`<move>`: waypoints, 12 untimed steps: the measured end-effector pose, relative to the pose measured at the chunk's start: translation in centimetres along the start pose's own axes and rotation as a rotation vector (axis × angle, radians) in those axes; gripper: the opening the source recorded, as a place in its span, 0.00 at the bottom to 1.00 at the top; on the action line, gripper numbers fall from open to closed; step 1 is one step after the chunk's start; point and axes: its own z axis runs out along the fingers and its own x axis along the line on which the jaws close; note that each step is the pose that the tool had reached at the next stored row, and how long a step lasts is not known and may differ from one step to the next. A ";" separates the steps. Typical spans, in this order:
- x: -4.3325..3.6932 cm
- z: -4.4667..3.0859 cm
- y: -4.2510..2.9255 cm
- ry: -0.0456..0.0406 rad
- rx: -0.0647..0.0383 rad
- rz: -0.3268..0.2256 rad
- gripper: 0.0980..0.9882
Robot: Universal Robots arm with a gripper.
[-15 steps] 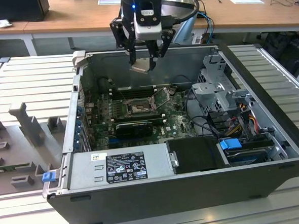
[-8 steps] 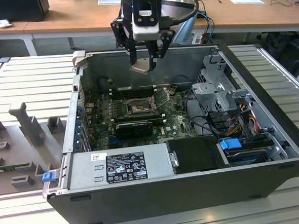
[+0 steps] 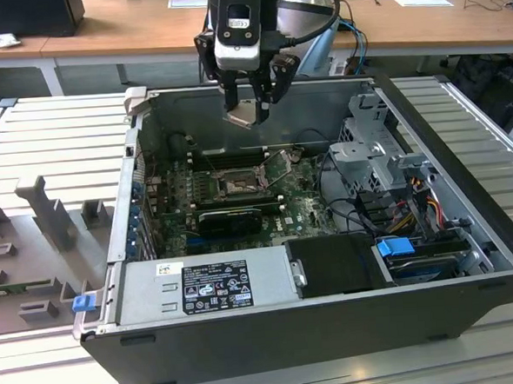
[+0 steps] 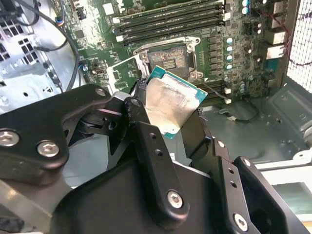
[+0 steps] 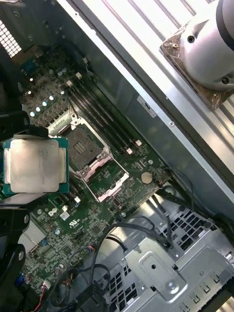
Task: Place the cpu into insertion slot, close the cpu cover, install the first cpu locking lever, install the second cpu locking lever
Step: 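Place the cpu into insertion slot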
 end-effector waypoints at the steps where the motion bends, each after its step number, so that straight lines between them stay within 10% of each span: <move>1: 0.00 0.00 0.00 -0.0007 0.000 0.009 0.48; 12: 0.00 0.08 0.00 -0.0120 -0.002 0.147 0.48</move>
